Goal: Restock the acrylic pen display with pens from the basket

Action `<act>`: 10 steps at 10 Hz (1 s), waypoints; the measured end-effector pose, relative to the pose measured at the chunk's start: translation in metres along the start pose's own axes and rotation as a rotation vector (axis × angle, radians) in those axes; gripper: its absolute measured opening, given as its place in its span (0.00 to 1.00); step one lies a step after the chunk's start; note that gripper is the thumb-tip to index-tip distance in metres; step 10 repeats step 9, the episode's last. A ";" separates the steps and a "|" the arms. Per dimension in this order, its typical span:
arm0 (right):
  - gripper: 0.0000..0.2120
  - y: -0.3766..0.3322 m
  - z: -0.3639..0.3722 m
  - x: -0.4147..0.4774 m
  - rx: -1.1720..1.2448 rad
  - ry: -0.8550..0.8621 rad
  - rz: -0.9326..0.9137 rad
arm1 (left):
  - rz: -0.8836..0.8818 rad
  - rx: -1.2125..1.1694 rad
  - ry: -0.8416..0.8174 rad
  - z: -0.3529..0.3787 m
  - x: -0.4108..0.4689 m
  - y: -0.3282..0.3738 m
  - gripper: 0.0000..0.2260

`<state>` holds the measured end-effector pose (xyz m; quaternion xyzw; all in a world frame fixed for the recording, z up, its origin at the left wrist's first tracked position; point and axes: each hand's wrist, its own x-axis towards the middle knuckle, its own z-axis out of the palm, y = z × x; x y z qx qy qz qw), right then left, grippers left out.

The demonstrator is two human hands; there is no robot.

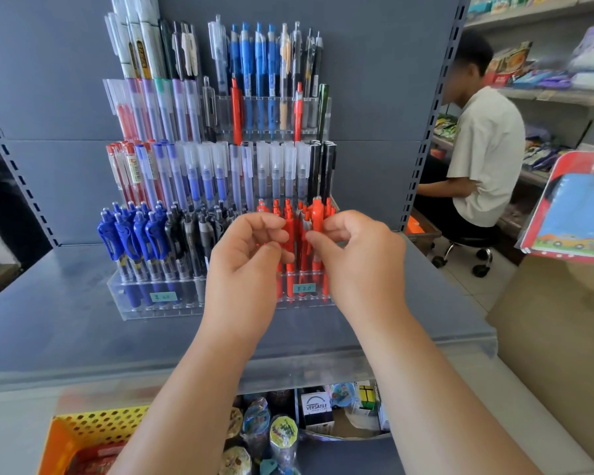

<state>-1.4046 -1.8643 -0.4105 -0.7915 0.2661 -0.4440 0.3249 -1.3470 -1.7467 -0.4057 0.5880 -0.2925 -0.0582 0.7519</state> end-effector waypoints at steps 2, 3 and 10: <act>0.07 0.001 0.005 -0.007 -0.096 -0.033 0.048 | -0.007 0.014 0.017 -0.002 0.001 0.001 0.14; 0.08 -0.002 0.005 -0.009 -0.103 -0.012 0.042 | -0.010 0.017 0.017 -0.001 0.001 0.002 0.14; 0.02 -0.011 -0.002 -0.011 -0.051 0.013 0.013 | -0.001 0.061 0.019 -0.004 0.001 0.001 0.14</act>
